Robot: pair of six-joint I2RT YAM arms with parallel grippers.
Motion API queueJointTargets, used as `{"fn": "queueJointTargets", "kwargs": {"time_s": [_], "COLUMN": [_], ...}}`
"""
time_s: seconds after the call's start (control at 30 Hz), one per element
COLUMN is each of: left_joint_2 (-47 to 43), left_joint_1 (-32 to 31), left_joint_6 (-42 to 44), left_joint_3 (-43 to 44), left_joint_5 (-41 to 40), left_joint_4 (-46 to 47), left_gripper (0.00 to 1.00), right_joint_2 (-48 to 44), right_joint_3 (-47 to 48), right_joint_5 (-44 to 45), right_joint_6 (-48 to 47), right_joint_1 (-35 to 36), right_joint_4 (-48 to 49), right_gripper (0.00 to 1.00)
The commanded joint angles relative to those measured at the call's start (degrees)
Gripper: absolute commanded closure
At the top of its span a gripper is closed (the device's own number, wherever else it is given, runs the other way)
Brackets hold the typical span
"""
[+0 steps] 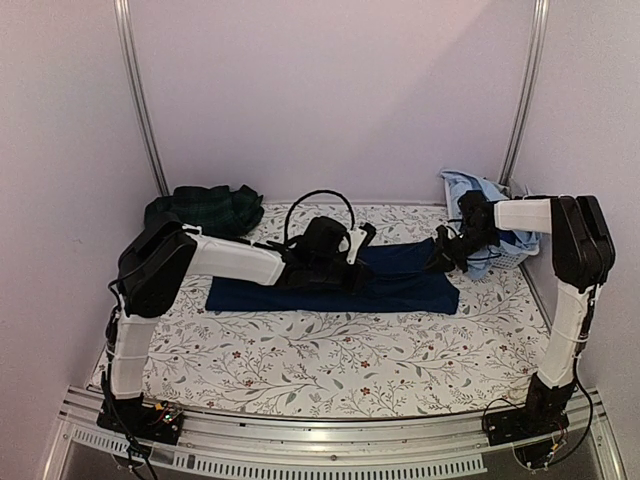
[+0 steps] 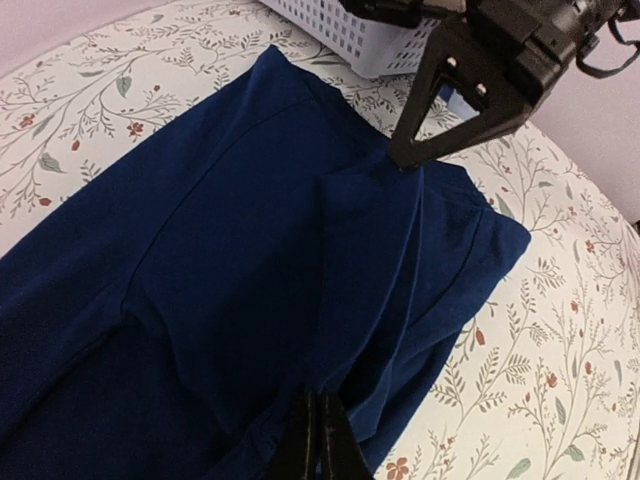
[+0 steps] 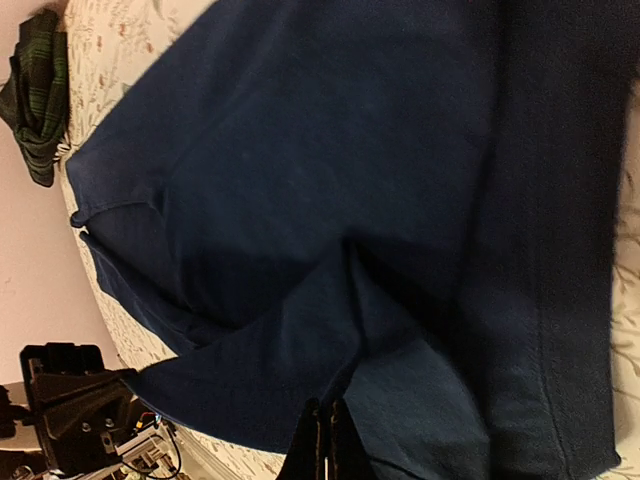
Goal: Fold and stack the mixed laundry pile
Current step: Adjust the rectangle-folded T-shirt at the center of the board.
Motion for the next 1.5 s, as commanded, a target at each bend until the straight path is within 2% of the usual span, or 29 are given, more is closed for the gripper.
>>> {"fn": "queueJointTargets", "kwargs": {"time_s": [0.0,0.2,0.47,0.67,0.87,1.0,1.17,1.47], "left_joint_2": [-0.8,2.6,2.0,1.3,-0.9,-4.0,-6.0,-6.1], "left_joint_1": [-0.2,-2.0,-2.2,-2.2,-2.1,-1.4,-0.5,3.0], "left_joint_6": [1.2,4.1,5.7,6.7,6.2,4.7,3.2,-4.1], "left_joint_3": [1.6,7.0,5.9,4.2,1.0,-2.2,-3.7,-7.0], "left_joint_5": [3.9,6.0,6.3,6.3,5.8,5.6,5.1,5.1], "left_joint_4": [0.1,-3.6,-4.3,-4.9,-3.0,-0.2,1.1,4.0], "left_gripper": [1.00,1.00,1.00,1.00,1.00,1.00,1.00,1.00], "right_joint_2": [-7.8,-10.7,-17.8,-17.4,-15.9,-16.2,-12.5,-1.5], "right_joint_3": [-7.2,-10.7,-20.7,-24.9,-21.5,-12.2,-2.9,6.0], "right_joint_5": [4.5,0.8,-1.4,-4.1,-3.1,0.5,4.5,3.0], "right_joint_6": [-2.4,-0.4,8.6,10.5,8.4,7.2,5.9,2.0], "right_joint_1": [-6.6,-8.5,-6.1,-2.6,1.4,5.4,5.9,6.1], "right_joint_4": [2.8,5.1,12.2,15.6,13.7,10.6,8.1,7.1], "right_gripper": [1.00,1.00,1.00,1.00,1.00,1.00,1.00,1.00]}}
